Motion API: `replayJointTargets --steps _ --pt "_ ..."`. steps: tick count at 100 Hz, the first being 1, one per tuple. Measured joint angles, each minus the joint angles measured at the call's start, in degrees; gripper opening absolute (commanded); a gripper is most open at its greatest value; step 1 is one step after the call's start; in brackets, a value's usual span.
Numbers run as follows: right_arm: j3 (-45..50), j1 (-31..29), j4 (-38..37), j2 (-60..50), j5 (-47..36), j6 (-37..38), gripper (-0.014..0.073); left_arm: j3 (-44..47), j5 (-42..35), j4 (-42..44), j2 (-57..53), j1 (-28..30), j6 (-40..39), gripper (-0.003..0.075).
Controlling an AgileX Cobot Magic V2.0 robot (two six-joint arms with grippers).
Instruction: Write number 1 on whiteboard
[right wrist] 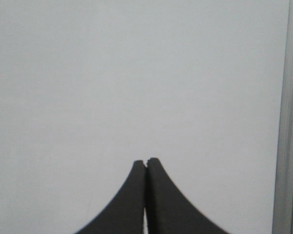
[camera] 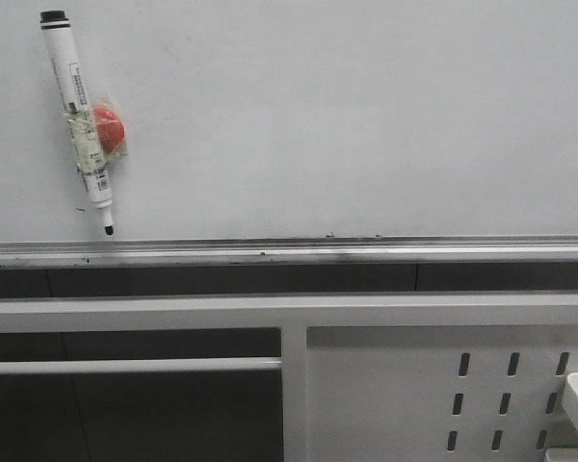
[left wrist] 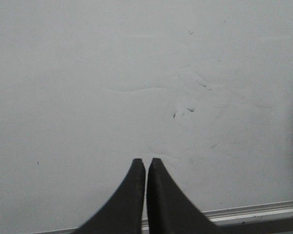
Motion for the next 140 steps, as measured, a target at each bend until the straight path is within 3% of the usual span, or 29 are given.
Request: replayJointTargets --steps 11,24,35,44,53,63,89,103,113,122,140 --pt "0.0 0.0 0.0 0.0 -6.3 0.0 -0.0059 0.0 -0.6 0.2 0.0 0.0 0.0 -0.0020" --pt "0.0 0.0 -0.1 0.0 -7.5 0.0 -0.0059 0.0 -6.3 -2.9 0.0 0.0 -0.3 -0.0020" --pt "-3.5 0.0 -0.1 -0.1 4.4 1.7 -0.0059 0.0 -6.8 -5.7 0.0 0.0 -0.4 -0.0020" --pt "-9.7 0.0 0.4 0.5 16.6 2.6 -0.0059 -1.4 -1.2 -6.0 0.4 0.0 -0.4 -0.0020" --pt "-16.3 0.0 2.2 3.7 23.8 2.8 -0.0059 -5.6 3.3 -6.2 3.4 0.0 -0.5 -0.0020" --pt "-21.7 0.0 4.5 8.0 26.1 2.8 -0.0059 -11.4 2.4 -8.0 8.0 0.0 -0.5 -0.0020" --pt "-24.6 0.0 6.4 12.3 19.9 2.9 -0.0059 -16.4 -14.9 -9.8 13.1 0.0 -0.5 -0.0020" --pt "-24.6 0.0 6.5 12.3 22.6 2.9 -0.0059 -16.5 -14.9 -9.9 13.1 0.0 -0.5 -0.0019" --pt "-24.6 0.0 6.5 12.3 28.1 2.4 -0.0059 -16.7 -8.4 -8.9 13.1 0.0 -0.5 -0.0013" --pt "-24.6 0.1 6.5 12.3 33.2 -0.7 -0.0059 -16.7 -2.0 -7.7 13.3 0.0 -0.5 0.0071" --pt "-24.6 1.9 8.8 12.3 36.7 -2.8 -0.0059 -16.7 3.2 -8.1 13.4 0.0 -0.5 0.0366"
